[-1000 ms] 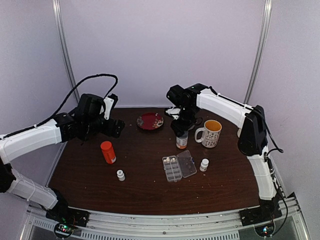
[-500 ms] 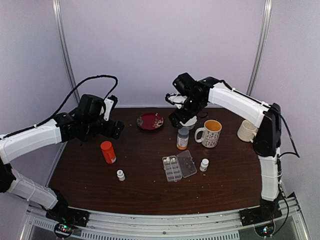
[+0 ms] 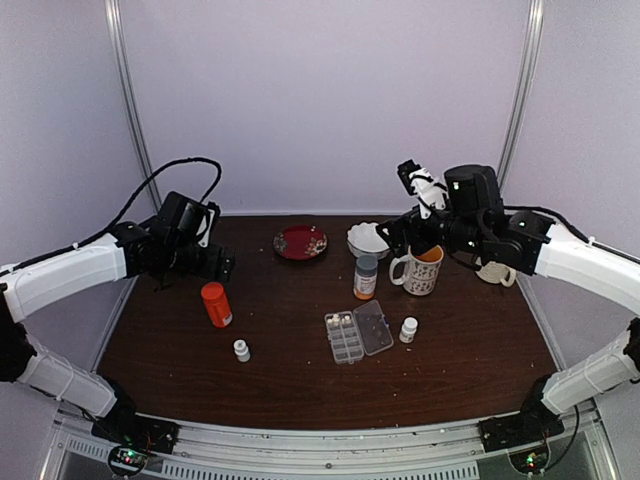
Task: Sort the pills into containers
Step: Pick up the pill bottle from the center of the board.
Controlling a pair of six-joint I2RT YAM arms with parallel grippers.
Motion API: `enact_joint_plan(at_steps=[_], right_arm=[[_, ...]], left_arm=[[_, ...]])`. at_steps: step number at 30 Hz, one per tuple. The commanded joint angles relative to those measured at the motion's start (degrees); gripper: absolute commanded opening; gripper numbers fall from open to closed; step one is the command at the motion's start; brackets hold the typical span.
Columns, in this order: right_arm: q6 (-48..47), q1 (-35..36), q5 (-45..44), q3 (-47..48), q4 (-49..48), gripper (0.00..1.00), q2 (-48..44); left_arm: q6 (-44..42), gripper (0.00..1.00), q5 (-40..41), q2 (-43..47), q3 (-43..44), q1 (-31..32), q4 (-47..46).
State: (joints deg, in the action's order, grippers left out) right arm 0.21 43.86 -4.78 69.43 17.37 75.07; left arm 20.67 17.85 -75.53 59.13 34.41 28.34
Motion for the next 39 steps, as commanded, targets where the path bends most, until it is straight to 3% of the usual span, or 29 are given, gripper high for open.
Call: enact_joint_plan(at_steps=[1, 5, 11, 17, 26, 30, 34, 39], right_arm=[[8.9, -0.4, 2.2, -7.1, -8.8, 1.00, -4.4], [12.3, -0.3, 4.2, -9.2, -5.1, 1.00, -8.0], [12.5, -0.2, 2.5, -12.1, -1.0, 1.00, -15.0], [12.1, -0.2, 1.1, -14.5, 0.9, 1.00, -17.5], [12.4, -0.2, 1.1, -14.8, 1.2, 1.00, -19.3], [13.3, -0.1, 1.5, -15.6, 1.2, 1.00, -20.5], [13.2, -0.1, 1.4, -15.7, 2.5, 1.00, -20.4], [16.3, 0.6, 2.6, -16.6, 2.1, 0.99, -20.0]], left_arm=[[4.2, 0.97, -0.7, 1.1, -0.1, -1.1, 4.8], [5.3, 0.98, -3.8, -1.7, 1.0, -1.8, 7.8], [8.0, 0.97, 1.0, -7.5, 5.2, -1.9, 14.5], [9.6, 0.97, -3.0, -11.2, 4.4, -1.9, 13.1], [11.0, 0.65, -4.5, -12.1, 4.4, -1.9, 12.4], [10.0, 0.46, -5.2, -11.5, 5.4, -1.8, 13.2], [5.4, 0.42, -10.5, -10.0, 6.8, 0.3, 11.2], [3.0, 0.39, -9.9, -11.2, 12.2, 5.0, 12.9]])
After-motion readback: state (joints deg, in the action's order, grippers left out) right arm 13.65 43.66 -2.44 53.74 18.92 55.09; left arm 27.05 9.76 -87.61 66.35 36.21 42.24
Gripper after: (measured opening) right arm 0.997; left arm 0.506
